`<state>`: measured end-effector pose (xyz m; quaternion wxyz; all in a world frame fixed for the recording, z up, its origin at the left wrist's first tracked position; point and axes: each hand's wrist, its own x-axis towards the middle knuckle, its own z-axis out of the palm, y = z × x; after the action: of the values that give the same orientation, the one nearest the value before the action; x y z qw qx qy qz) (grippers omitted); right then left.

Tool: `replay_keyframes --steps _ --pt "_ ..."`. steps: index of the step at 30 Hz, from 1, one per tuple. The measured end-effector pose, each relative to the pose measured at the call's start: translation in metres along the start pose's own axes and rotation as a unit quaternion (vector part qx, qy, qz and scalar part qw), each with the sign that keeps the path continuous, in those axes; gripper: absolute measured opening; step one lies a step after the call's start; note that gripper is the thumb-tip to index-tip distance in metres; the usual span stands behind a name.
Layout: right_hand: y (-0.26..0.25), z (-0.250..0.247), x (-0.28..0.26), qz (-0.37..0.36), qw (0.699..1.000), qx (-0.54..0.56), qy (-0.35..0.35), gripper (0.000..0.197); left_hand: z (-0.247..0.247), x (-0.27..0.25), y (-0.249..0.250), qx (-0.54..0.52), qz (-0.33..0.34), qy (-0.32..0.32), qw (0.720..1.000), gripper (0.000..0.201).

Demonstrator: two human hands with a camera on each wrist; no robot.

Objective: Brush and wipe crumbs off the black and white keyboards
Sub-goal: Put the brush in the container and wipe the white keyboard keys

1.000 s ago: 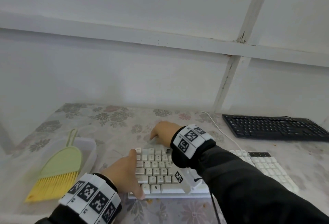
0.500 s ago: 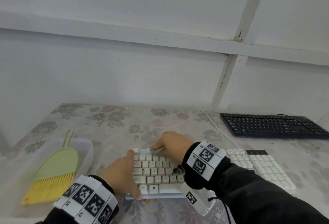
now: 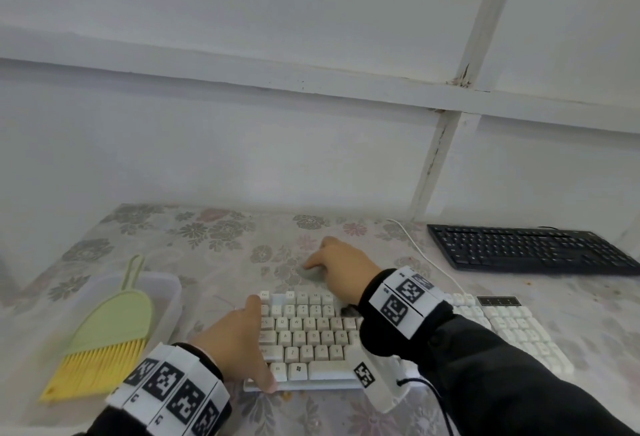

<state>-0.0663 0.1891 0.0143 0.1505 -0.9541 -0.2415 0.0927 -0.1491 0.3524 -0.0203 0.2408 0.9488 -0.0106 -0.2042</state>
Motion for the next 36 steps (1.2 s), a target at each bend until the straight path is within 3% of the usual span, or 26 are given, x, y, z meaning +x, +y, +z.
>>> replay_keyframes --steps 3,6,11,17,24,28,33,36 --pt "-0.032 0.008 0.015 -0.055 0.997 0.025 -0.041 0.03 -0.001 0.001 -0.001 -0.002 0.009 0.0 1.0 0.08" --pt "-0.044 0.025 0.021 -0.103 0.988 -0.096 -0.068 0.03 -0.001 0.002 -0.003 -0.013 0.014 0.001 1.0 0.077" --pt "-0.022 0.027 0.019 -0.085 0.988 -0.118 -0.058 0.036 0.0 0.004 -0.005 -0.01 0.008 -0.004 1.0 0.079" --pt "0.011 0.004 -0.002 0.001 0.994 -0.069 -0.09 0.045 0.001 0.003 -0.004 -0.002 -0.001 -0.005 1.0 0.091" --pt "0.04 -0.018 -0.007 0.067 0.994 -0.065 -0.062 0.023 -0.001 0.001 -0.002 0.002 -0.005 -0.016 1.0 0.099" --pt "0.051 -0.029 -0.015 0.043 0.997 -0.067 -0.019 0.048 -0.002 0.002 -0.001 -0.001 -0.008 -0.018 1.0 0.099" --pt "0.061 -0.006 -0.035 -0.002 0.997 -0.067 -0.04 0.041 -0.002 0.0 0.0 0.006 -0.008 -0.019 1.0 0.099" --pt "0.079 -0.014 -0.043 0.029 0.995 -0.089 -0.033 0.044 -0.002 -0.001 0.0 0.006 -0.008 -0.016 1.0 0.098"
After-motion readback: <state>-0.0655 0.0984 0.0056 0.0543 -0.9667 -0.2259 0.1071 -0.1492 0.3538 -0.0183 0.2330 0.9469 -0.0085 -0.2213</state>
